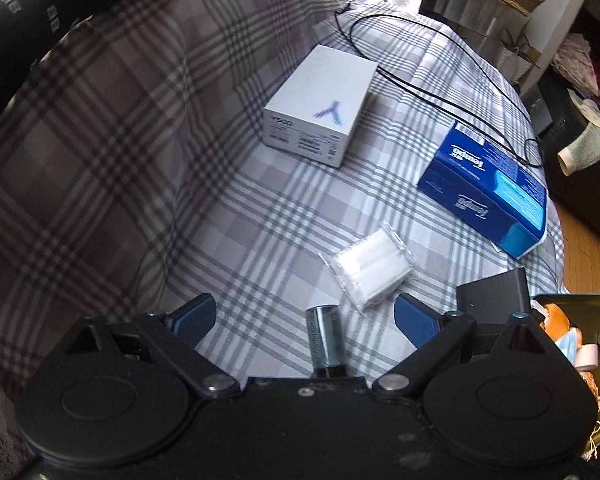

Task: Organize soft objects
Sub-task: 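Withdraw the left tool from the tin back over the table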

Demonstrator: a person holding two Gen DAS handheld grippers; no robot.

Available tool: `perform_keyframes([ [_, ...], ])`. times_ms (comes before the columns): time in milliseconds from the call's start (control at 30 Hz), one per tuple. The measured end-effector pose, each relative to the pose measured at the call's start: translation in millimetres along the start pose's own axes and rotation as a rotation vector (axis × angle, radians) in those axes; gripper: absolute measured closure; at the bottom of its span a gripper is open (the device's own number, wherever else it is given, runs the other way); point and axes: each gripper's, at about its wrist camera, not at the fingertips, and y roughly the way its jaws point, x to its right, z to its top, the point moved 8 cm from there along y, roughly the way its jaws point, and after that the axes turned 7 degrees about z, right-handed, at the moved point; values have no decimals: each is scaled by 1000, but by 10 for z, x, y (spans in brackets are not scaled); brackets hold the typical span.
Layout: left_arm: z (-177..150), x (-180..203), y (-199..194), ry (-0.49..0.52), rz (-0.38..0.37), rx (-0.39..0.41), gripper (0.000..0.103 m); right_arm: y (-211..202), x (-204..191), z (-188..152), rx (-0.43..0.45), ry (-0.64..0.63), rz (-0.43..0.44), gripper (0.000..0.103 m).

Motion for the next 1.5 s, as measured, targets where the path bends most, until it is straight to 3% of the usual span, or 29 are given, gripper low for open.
perform_keyframes([
  [167, 47, -201, 88, -48, 28, -9, 7, -185, -265, -170, 7, 7, 65, 58],
  [333, 41, -314, 147, -73, 33, -24, 7, -248, -608, -386, -11, -8, 139, 50],
  [433, 44, -347, 167, -77, 40, -25, 7, -213, -851, -507, -19, -31, 176, 41],
  [700, 58, -392, 239, -95, 39, -34, 6, 9, -1486, -867, -65, -147, 248, 36],
  [900, 34, -391, 336, -111, 19, -63, 6, 198, -1791, -1219, -194, -179, 337, 38],
  [1033, 36, -373, 353, -125, 6, -74, 6, 302, -1874, -1396, -265, -166, 337, 40],
  [1233, 92, -414, 273, -160, 14, -43, 6, 532, -1932, -1366, -294, -90, 309, 40],
  [1500, 220, -603, 94, -223, 38, 32, 6, 846, -2187, -1134, -241, -26, 327, 40],
])
